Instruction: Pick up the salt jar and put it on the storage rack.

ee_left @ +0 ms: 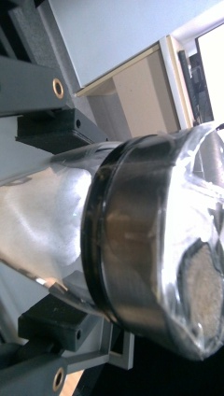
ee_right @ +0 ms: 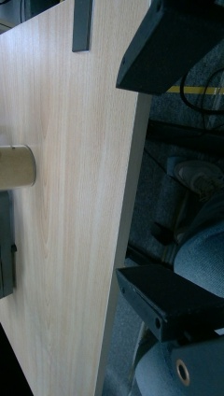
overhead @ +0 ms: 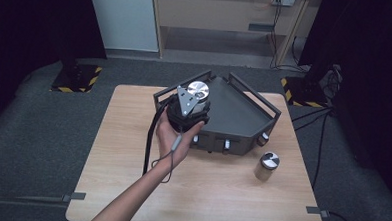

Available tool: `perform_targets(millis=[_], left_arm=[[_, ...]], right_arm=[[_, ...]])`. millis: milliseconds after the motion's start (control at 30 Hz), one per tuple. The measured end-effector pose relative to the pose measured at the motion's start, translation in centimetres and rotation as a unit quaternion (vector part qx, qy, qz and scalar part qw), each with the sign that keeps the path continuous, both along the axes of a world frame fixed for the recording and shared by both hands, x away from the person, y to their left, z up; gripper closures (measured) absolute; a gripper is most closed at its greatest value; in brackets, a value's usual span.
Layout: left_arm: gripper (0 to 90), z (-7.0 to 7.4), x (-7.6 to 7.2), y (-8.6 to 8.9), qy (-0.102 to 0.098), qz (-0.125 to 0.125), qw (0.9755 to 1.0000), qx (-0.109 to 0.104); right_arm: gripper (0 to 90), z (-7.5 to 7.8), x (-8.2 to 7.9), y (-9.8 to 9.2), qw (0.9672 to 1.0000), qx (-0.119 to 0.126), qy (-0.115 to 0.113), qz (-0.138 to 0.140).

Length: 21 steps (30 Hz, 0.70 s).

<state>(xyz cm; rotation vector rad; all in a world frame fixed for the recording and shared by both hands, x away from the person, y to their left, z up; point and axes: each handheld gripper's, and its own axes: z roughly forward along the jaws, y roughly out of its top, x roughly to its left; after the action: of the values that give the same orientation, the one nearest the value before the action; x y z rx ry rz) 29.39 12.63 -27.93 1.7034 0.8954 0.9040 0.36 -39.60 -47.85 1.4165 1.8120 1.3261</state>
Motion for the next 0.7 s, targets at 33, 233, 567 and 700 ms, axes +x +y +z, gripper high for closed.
perform_targets(millis=[33, 233, 567, 700], left_arm=[[30.0, 0.1, 0.2, -0.1, -0.001, 0.0, 1.0, 0.001], [30.0, 0.3, 1.3, -0.5, -0.006, 0.003, 1.0, 0.001], [30.0, -0.1, 4.0, -1.1, -0.003, 0.015, 0.9999, 0.003], [30.0, -0.4, 4.9, -1.2, -0.002, 0.021, 0.9998, -0.001]], right_arm=[[9.2, 0.0, 0.0, 0.0, 1.0, -0.001, 0.0, 0.0], [9.1, 0.0, -0.1, -0.2, 1.0, 0.001, 0.001, -0.003], [9.2, 0.0, -0.2, -0.2, 1.0, 0.0, 0.001, -0.005], [9.2, 0.0, -0.2, -0.2, 1.0, -0.001, 0.002, -0.007]])
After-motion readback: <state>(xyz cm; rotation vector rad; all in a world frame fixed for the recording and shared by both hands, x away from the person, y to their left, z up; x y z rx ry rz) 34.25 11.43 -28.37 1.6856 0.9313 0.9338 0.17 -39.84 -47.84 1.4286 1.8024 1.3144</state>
